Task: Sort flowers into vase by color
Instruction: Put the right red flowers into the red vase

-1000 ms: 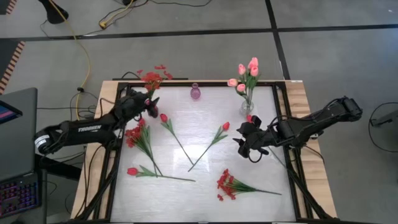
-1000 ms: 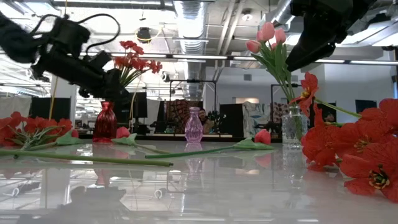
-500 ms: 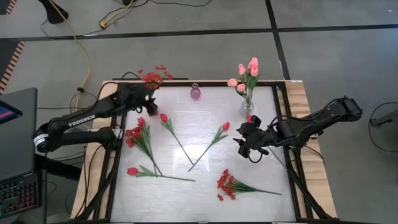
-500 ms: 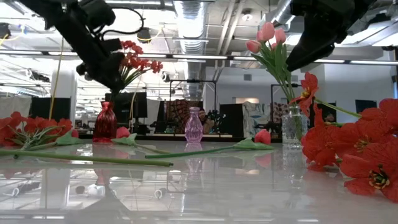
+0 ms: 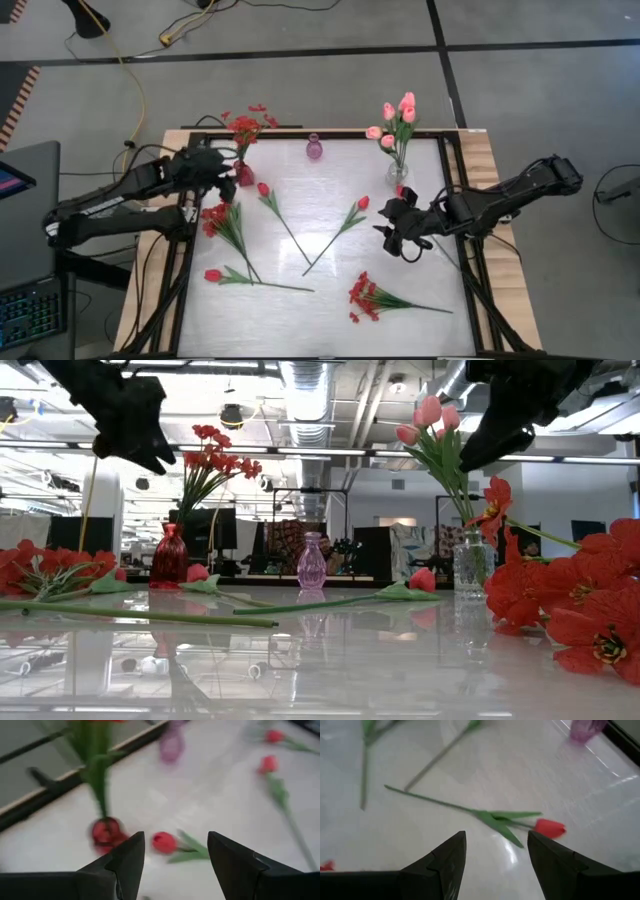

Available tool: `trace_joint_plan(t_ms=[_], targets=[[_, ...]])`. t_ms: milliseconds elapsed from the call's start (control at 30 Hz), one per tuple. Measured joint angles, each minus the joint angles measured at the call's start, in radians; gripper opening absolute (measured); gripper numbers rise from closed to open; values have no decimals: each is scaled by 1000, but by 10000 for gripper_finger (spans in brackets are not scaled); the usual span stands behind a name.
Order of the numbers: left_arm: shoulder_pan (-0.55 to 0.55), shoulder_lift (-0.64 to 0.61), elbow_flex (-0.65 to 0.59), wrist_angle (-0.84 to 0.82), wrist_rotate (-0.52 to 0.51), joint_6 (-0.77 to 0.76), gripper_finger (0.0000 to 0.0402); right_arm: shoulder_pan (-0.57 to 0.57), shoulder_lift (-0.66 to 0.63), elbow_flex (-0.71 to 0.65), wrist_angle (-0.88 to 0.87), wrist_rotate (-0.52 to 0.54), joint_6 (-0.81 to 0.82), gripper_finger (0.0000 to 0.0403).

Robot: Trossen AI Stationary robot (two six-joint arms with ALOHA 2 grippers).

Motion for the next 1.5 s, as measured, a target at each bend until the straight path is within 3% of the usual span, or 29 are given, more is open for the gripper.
trace_joint_plan(t_ms=[167, 467, 767, 1100, 1500], targets=[[-120, -22, -41, 26, 43, -31, 204, 0, 0, 0, 79, -4, 0, 239], [-391, 63, -94, 107, 50, -94, 203, 27, 28, 0, 183, -164, 32, 239], [-624, 132, -94, 107, -107, -160, 203, 92, 132, 25, 204, -164, 102, 239], [-767, 203, -94, 140, -175, -266, 203, 153, 244, 90, 196, -199, 140, 239], [-855, 348, -94, 297, -220, -240, 203, 359, 380, 208, 7, -401, 301, 239]])
